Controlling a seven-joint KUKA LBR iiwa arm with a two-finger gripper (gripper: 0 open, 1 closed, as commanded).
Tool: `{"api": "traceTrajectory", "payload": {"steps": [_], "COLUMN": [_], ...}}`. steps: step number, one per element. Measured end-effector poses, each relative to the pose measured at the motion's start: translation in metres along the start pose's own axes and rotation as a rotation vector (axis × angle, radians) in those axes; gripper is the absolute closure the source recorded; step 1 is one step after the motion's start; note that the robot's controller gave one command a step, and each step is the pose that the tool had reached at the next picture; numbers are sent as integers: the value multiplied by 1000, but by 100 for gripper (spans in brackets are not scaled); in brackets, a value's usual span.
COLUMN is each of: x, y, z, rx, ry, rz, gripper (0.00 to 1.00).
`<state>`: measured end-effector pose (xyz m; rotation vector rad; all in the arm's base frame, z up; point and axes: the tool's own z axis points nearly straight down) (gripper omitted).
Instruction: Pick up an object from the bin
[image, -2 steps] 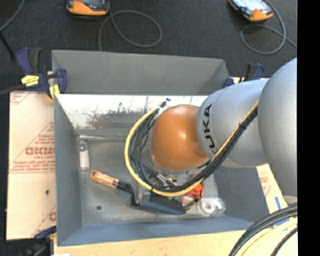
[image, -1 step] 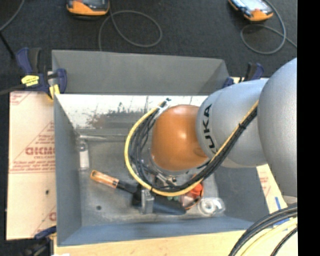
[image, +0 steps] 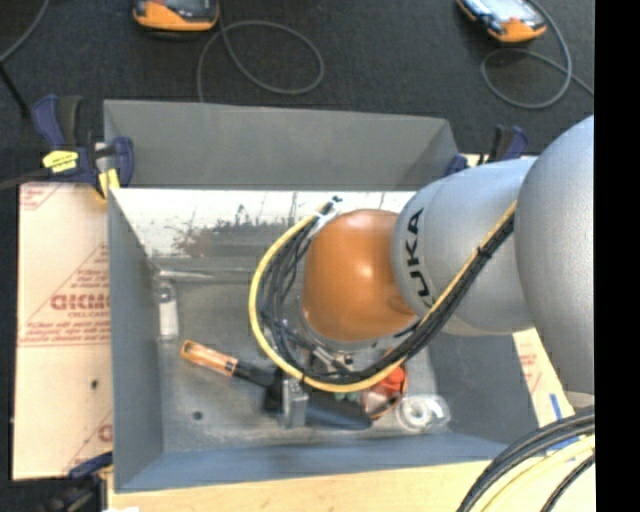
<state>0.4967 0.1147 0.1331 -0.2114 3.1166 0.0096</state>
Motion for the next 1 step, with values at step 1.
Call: {"api": "traceTrajectory", "payload": {"steps": [1], "x": [-4], "y": [-25], "z": [61], "rx": [0], "ry": [-6], "rz": [301], "gripper": [100]}}
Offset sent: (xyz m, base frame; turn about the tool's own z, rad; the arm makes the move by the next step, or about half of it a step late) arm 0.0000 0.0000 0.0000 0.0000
